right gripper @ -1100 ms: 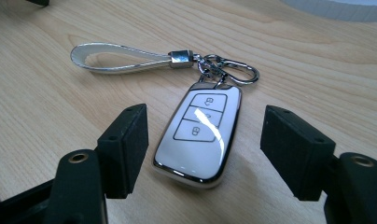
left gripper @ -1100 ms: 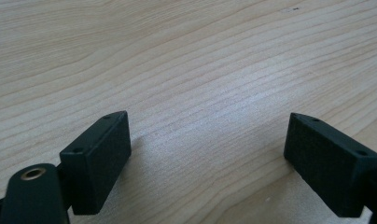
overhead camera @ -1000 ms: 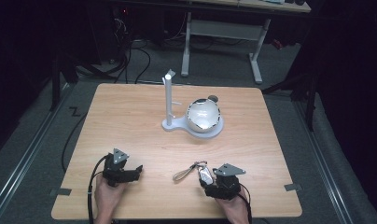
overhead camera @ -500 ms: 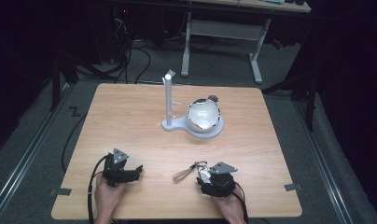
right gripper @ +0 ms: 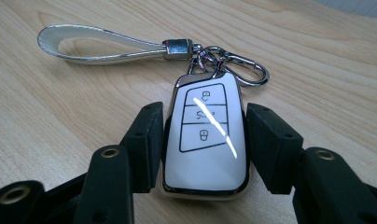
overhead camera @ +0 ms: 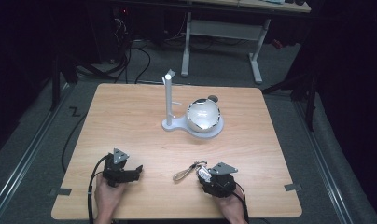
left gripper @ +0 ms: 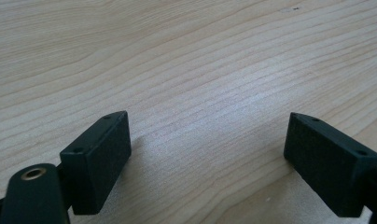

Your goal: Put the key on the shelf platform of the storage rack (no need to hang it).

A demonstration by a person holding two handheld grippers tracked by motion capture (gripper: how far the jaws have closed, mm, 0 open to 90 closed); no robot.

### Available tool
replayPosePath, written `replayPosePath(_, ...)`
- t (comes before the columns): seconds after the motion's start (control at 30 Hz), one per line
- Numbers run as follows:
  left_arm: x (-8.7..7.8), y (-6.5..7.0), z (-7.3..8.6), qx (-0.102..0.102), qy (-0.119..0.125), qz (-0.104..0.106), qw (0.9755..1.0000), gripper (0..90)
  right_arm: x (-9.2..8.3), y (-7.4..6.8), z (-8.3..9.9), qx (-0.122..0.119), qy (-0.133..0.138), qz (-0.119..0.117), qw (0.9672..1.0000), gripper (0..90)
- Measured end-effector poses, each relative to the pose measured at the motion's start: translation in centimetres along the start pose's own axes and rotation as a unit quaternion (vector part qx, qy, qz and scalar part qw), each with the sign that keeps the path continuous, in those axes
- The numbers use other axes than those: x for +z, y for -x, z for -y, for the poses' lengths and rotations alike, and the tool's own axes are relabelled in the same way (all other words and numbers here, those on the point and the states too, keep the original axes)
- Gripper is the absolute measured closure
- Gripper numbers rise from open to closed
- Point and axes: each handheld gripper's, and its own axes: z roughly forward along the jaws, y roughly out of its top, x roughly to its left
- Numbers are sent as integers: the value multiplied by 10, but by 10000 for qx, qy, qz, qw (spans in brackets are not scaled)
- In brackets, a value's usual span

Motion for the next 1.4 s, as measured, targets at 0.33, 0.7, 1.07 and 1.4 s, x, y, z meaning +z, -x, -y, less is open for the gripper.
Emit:
replayPosePath(0.33, 0, 0, 0, -12, 14, -11, 10000, 151, -3, 2, -1, -94, 28, -50, 9999, 495)
replayPosePath(0.7, 0, 0, 0, -13, 12, -12, 10000, 151, -21, 12, -10, -30, 332, -94, 9994, 496)
replayPosePath(1.07, 0, 0, 0, -12, 13, -11, 10000, 151, -41, 31, -23, 134, 587, -183, 9980, 497)
replayPosePath(1.4, 0, 0, 0, -22, 14, -16, 10000, 152, -55, 41, -38, 70, 746, -125, 9971, 498)
